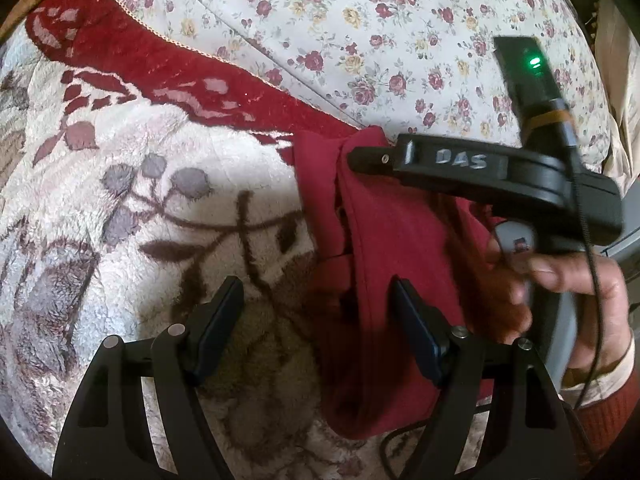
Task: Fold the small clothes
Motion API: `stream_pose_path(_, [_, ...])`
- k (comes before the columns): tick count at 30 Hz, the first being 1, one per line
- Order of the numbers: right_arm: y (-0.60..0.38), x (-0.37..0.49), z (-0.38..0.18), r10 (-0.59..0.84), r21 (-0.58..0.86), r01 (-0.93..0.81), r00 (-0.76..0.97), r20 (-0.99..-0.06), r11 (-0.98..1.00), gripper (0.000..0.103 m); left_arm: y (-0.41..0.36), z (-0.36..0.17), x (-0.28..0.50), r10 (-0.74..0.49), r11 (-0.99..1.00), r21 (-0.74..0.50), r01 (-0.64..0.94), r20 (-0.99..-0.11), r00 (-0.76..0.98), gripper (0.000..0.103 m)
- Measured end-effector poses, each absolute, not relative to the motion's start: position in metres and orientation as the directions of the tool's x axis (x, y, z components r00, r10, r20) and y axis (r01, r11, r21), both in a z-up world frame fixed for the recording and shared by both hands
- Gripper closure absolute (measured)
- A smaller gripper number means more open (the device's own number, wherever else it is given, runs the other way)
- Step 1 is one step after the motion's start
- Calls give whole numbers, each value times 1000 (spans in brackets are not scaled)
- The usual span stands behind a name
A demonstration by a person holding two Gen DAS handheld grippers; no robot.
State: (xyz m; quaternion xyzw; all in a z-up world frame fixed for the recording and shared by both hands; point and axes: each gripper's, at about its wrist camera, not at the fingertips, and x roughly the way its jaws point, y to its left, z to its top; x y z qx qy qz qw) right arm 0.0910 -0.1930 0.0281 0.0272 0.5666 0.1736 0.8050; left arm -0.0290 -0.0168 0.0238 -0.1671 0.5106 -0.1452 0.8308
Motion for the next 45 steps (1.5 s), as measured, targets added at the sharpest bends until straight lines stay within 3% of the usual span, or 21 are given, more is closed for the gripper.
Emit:
stream_pose_path(8, [-155,82,30,298,200,-347,257,-919,916,30,-16,24,-29,-413,901,-427,71,-799,437,26])
stream_pose_path(15, [-133,84,9,227,118,-402,236,-945,908,16,-15,25,-29,-413,901,-427,71,-799,436,26])
stream_pose_path(21, [-124,84,5,179,53,-421,266,-947,906,16,-16,25,-29,-411,902,-425,72,-799,438,25])
stream_pose_path(23, [-124,83,5,177,43,-424,282,-943,904,18,-16,25,-28,-410,903,-423,72,-800,439,25])
stream_pose_path(31, [-146,73,26,254,97,-425,330,-909,900,65,-19,25,-27,-436,890,-447,84,-785,440,25])
stream_pose_path(34, [-151,69,36,279,115,-424,346,-896,898,74,-22,25,-27,-471,873,-477,100,-771,428,25])
stream_pose_path(41, [-178,63,55,344,198,-381,364,-866,903,78,-40,23,-27,-565,821,-544,175,-728,389,26])
stream_pose_path(45, [-197,59,58,420,302,-344,353,-836,889,78,-58,21,-26,-622,782,-576,236,-703,345,35])
